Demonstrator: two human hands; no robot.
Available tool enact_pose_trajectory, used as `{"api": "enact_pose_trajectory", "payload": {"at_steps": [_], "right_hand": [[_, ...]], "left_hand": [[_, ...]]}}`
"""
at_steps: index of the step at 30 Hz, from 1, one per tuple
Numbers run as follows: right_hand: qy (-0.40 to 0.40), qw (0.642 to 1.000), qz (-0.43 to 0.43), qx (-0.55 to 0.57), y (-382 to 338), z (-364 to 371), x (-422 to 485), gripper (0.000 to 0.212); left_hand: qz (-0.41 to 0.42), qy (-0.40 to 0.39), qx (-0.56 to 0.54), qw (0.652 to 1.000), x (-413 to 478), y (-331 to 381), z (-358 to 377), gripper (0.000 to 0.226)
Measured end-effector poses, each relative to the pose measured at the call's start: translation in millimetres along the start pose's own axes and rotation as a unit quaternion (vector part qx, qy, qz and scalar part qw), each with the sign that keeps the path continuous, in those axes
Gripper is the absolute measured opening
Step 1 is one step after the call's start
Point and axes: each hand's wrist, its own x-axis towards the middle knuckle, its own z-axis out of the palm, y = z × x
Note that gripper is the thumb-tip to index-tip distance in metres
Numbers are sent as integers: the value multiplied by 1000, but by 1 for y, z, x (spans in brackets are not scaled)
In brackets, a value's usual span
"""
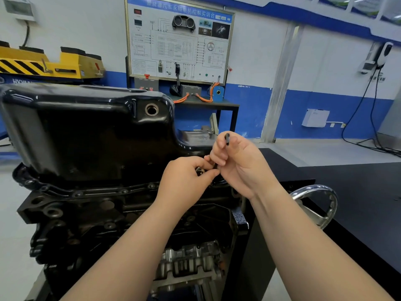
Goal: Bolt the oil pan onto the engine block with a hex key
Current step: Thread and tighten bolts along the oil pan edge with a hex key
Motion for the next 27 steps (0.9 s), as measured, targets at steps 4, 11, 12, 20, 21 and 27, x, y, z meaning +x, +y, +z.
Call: {"api": "enact_pose_trajectory", "payload": {"at_steps": [4,11,12,20,21,27], "right_hand": [[32,999,-11,-12,0,7,-1,44],[116,991,-39,-61,1,23,-4,33],[123,989,-45,-70,2,25,-4,28],[133,985,-54,-94,3,29,-4,31],[128,985,-54,-101,3,28,-4,30],[81,992,-43,-87,0,23,-1,34]], "left_hand": [[-2,-1,-3,1000,0,1,-1,7],[-3,-13,-9,1000,0,2,-3,6],[-2,-15,-9,1000,0,2,-4,6],[6,-15,-10,1000,1,0,-4,5],[5,-15,-12,1000,0,1,-3,6],[-24,-16,-69,997,-3,9,-12,30]]}}
